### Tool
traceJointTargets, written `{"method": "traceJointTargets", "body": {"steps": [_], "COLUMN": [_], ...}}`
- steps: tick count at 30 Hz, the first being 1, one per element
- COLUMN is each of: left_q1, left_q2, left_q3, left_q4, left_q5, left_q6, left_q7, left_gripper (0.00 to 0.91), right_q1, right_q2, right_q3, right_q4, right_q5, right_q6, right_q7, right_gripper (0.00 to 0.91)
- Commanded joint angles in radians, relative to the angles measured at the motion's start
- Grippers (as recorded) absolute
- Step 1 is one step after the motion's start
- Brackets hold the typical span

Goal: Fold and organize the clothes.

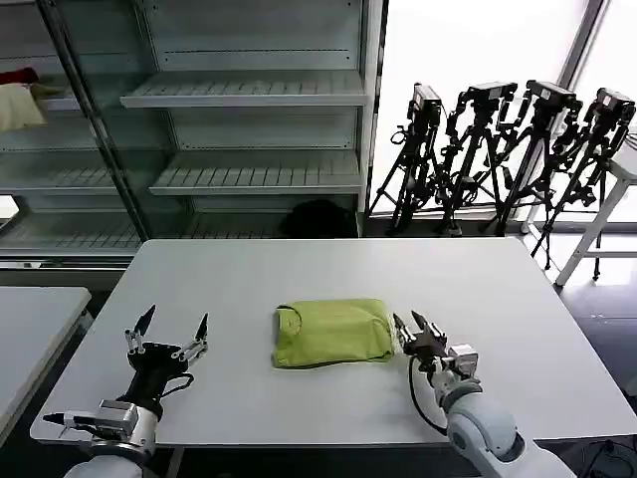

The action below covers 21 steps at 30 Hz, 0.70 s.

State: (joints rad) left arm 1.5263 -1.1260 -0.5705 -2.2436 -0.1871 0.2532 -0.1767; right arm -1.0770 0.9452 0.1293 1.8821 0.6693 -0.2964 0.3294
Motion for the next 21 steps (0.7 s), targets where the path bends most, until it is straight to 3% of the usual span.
{"method": "traceJointTargets", "body": {"steps": [1,6,8,12,15,18,21], "left_q1": [0.003,0.020,0.034,0.064,0.102,0.133,0.153], "left_q2": [0.000,-0.001,-0.002,-0.002,-0.011,-0.021,-0.043], "left_q3": [0.003,0.003,0.009,0.051,0.105,0.153,0.174], "left_q4": [-0.006,-0.018,-0.028,-0.053,-0.061,-0.024,0.028], "left_q5": [0.000,-0.002,-0.012,-0.073,-0.099,-0.087,-0.040], "left_q6": [0.001,-0.002,-0.004,-0.016,-0.043,-0.138,-0.236], "left_q7": [0.001,0.001,0.000,-0.029,-0.047,-0.067,-0.075], "left_gripper": [0.907,0.907,0.907,0.907,0.907,0.907,0.907], "right_q1": [-0.069,-0.172,-0.255,-0.406,-0.554,-0.703,-0.817], "right_q2": [-0.074,-0.068,-0.069,-0.077,-0.076,-0.067,-0.039], "right_q3": [0.127,0.246,0.300,0.384,0.459,0.496,0.510], "right_q4": [-0.012,0.115,0.183,0.264,0.316,0.327,0.335], "right_q5": [-0.086,-0.074,-0.070,-0.067,-0.088,-0.215,-0.266], "right_q6": [-0.100,0.090,0.133,0.214,0.318,0.454,0.567], "right_q7": [0.128,0.052,0.027,0.015,0.014,0.011,0.016], "right_gripper": [0.907,0.907,0.907,0.907,0.907,0.907,0.907]}}
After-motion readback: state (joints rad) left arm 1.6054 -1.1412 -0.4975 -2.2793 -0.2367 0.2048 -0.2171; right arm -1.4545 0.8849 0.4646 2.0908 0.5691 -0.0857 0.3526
